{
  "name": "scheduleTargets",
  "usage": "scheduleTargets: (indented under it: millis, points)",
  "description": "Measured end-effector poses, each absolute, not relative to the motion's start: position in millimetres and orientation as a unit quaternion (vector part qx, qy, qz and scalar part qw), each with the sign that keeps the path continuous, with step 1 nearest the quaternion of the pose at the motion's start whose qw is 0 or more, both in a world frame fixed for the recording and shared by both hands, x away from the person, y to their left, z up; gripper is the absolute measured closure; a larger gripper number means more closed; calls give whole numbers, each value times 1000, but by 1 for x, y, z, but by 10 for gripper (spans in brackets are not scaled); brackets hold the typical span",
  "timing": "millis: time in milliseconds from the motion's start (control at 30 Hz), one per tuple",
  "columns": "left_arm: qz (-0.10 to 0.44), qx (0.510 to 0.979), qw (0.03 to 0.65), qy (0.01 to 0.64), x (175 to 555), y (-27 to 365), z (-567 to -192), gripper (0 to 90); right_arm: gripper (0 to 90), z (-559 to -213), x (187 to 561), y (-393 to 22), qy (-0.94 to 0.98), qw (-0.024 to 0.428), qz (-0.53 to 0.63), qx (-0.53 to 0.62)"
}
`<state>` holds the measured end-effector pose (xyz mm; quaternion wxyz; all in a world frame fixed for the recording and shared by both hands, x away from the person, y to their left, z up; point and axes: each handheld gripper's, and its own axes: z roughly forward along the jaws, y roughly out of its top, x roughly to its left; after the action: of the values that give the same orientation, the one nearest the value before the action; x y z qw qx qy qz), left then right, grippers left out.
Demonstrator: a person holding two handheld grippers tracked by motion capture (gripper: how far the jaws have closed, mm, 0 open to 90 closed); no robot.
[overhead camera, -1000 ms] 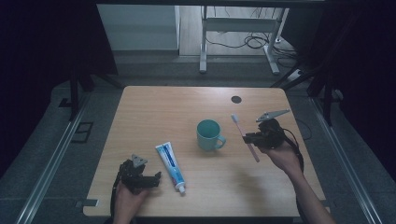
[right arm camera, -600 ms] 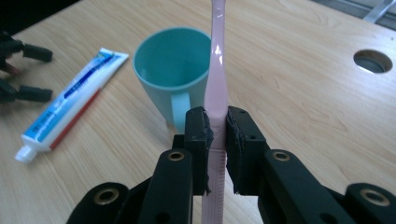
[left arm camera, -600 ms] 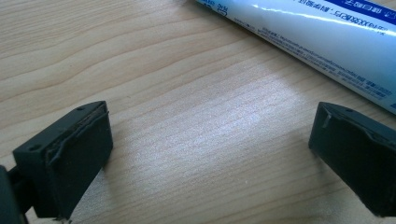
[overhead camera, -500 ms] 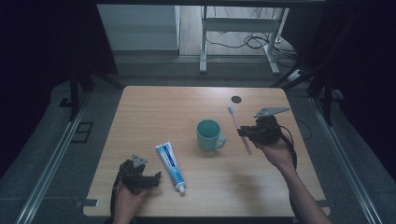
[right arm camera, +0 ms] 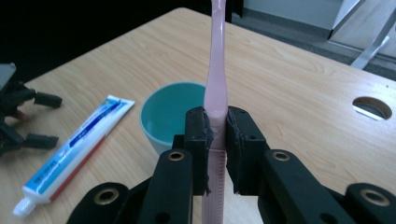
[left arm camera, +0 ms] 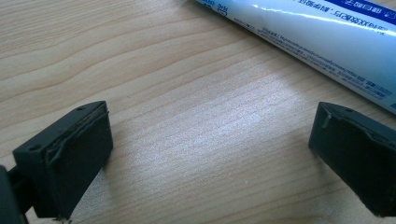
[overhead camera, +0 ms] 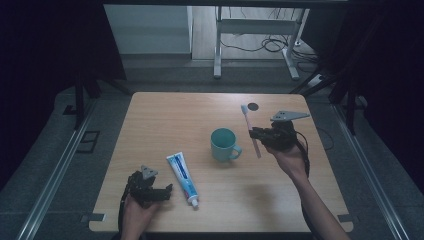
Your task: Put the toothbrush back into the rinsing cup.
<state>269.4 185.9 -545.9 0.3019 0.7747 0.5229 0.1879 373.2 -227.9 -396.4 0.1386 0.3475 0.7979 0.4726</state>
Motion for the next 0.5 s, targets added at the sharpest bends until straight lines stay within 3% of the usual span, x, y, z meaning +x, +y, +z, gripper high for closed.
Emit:
scheduleTargets:
  millis: [500]
  points:
    - [187, 774, 303, 524, 269, 186, -546, 0, 788, -399, 385, -204, 791, 150, 491, 331]
